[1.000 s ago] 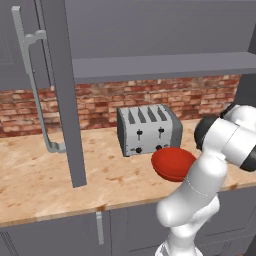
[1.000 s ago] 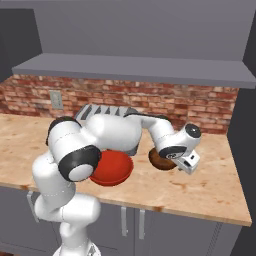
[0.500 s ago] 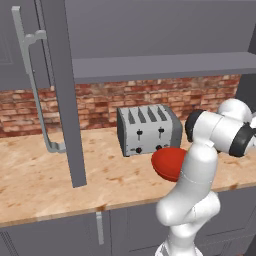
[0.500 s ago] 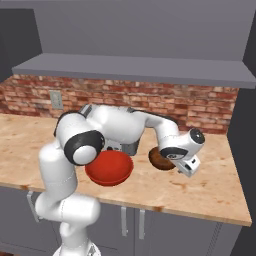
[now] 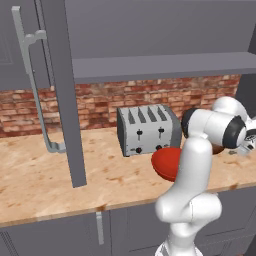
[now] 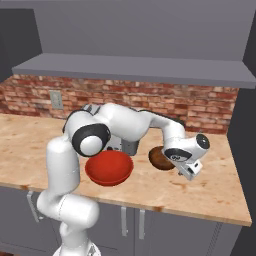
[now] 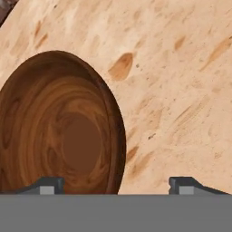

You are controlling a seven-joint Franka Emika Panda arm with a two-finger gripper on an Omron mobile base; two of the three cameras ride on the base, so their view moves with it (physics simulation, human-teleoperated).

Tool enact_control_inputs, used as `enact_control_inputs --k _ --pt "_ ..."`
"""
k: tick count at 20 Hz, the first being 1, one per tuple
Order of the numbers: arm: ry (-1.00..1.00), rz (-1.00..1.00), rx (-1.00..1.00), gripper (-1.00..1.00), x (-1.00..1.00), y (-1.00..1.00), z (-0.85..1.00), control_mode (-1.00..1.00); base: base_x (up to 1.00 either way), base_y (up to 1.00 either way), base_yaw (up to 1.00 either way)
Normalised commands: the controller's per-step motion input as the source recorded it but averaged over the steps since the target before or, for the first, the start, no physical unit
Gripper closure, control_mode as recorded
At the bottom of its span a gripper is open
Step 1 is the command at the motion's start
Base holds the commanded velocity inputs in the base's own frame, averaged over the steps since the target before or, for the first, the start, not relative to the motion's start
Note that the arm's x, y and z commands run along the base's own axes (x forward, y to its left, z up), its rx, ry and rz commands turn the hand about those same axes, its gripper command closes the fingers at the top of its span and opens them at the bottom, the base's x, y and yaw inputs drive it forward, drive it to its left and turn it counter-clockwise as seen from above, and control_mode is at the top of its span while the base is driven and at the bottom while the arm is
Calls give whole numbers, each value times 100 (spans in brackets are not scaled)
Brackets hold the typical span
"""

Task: Pick up the bowls on the counter and stack them on top of one another in the open cabinet. Place the smaller bowl on top of the larger bowl.

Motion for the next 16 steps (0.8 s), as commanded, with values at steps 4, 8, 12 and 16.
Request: enact_control_inputs --k 4,8,12,16 --pt "0 0 3 100 6 0 -15 -100 0 0 0" --pt "0 0 3 100 3 0 -11 -100 0 0 0" --pt "-1 0 4 100 0 0 0 -100 0 0 0" --pt "-6 0 4 100 -14 0 21 -100 0 0 0"
